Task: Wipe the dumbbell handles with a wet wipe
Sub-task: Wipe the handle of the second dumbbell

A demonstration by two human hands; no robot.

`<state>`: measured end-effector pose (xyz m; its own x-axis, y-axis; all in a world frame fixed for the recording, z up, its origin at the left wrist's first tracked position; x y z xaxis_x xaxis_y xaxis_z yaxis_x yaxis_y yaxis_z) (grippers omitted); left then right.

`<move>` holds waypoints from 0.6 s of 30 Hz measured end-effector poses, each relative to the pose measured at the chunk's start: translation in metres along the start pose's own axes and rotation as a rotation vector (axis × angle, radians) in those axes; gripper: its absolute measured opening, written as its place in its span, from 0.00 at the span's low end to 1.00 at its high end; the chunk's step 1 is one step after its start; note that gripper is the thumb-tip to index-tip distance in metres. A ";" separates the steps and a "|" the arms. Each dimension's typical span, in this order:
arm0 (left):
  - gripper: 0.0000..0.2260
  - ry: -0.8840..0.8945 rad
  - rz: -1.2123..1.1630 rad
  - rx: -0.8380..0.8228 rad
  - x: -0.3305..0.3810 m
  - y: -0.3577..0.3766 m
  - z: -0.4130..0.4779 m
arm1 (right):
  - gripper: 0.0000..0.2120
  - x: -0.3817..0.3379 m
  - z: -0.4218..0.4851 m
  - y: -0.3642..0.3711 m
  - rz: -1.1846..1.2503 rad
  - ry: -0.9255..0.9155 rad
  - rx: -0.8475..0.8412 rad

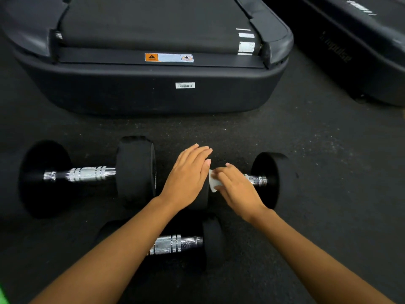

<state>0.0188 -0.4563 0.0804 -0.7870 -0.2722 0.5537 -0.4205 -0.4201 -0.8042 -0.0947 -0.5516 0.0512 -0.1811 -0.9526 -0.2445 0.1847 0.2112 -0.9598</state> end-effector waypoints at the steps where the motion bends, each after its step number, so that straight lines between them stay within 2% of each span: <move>1: 0.18 -0.003 0.004 -0.004 -0.001 0.001 0.000 | 0.16 0.005 -0.004 -0.002 0.009 0.013 -0.007; 8: 0.27 -0.004 0.010 0.023 0.000 0.004 0.001 | 0.17 0.011 -0.008 -0.012 0.119 0.151 -0.022; 13: 0.27 -0.011 0.021 0.012 -0.001 0.003 -0.001 | 0.18 -0.005 0.011 -0.002 0.101 0.104 -0.098; 18: 0.26 -0.016 0.019 0.014 0.001 0.003 -0.002 | 0.14 0.026 0.012 -0.012 0.096 0.271 -0.162</move>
<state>0.0162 -0.4563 0.0778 -0.7876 -0.2940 0.5415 -0.3989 -0.4265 -0.8118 -0.0901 -0.5814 0.0584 -0.4250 -0.8380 -0.3421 0.0613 0.3505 -0.9346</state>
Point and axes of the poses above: each hand's wrist, its own z-axis towards the middle knuckle, its own y-axis out of the palm, x = y × z, the point moved 3 cm from there along z, towards the middle knuckle, and after that the axes turned 2 degrees about -x, right-handed, at the moved point
